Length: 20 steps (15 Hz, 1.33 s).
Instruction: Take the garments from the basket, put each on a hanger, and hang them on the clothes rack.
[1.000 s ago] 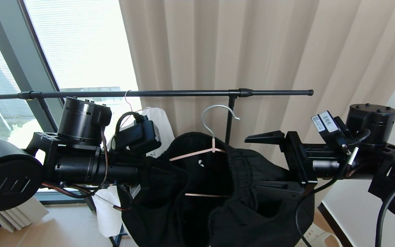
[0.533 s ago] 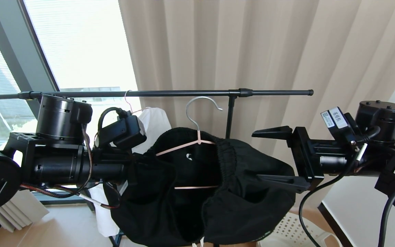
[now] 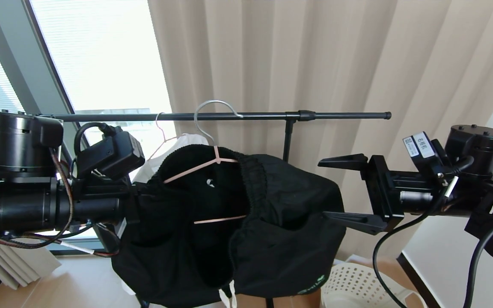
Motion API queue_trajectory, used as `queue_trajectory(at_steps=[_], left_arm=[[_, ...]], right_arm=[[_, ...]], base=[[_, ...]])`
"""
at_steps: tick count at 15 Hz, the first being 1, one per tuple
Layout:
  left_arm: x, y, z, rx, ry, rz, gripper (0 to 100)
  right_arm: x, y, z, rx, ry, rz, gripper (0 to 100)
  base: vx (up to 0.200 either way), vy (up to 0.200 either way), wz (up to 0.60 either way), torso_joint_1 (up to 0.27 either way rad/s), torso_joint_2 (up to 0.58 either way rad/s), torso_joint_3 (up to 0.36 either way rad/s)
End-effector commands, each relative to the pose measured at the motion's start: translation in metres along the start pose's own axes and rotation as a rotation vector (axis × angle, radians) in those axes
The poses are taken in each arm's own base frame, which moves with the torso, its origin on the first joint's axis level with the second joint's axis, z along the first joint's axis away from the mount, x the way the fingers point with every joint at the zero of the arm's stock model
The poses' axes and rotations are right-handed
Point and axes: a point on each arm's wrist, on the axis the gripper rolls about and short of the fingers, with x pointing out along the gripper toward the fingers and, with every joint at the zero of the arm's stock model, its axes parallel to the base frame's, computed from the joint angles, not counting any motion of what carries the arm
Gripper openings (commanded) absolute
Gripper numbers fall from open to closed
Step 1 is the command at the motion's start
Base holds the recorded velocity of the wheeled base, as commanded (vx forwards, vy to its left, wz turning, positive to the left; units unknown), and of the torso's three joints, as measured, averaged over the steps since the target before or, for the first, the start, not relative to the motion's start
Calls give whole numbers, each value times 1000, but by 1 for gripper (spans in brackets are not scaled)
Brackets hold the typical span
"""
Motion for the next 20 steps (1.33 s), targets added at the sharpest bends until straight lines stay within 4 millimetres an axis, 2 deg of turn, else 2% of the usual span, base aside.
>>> queue_trajectory(at_steps=[1, 4, 7, 12, 13, 20], left_arm=[[-15, -4, 4, 16, -24, 32, 0], [-22, -4, 4, 15, -27, 51, 0], [-30, -9, 2, -6, -28, 62, 0], [-39, -13, 6, -12, -46, 80, 0], [-39, -14, 6, -14, -46, 80, 0], [-51, -22, -2, -39, -37, 106, 0]], right_arm=[[2, -5, -10, 25, 14, -3, 100], [1, -10, -20, 20, 28, -13, 100], [4, -17, -42, -52, 60, -14, 100], [9, -30, -64, -48, 83, -17, 100], [7, -32, -66, -48, 86, -24, 0], [-6, -49, -67, -67, 92, -86, 0]], base=[[0, 0, 0, 0, 0, 0], [0, 0, 0, 0, 0, 0], [0, 0, 0, 0, 0, 0], [0, 0, 0, 0, 0, 0], [0, 0, 0, 0, 0, 0], [0, 0, 0, 0, 0, 0]])
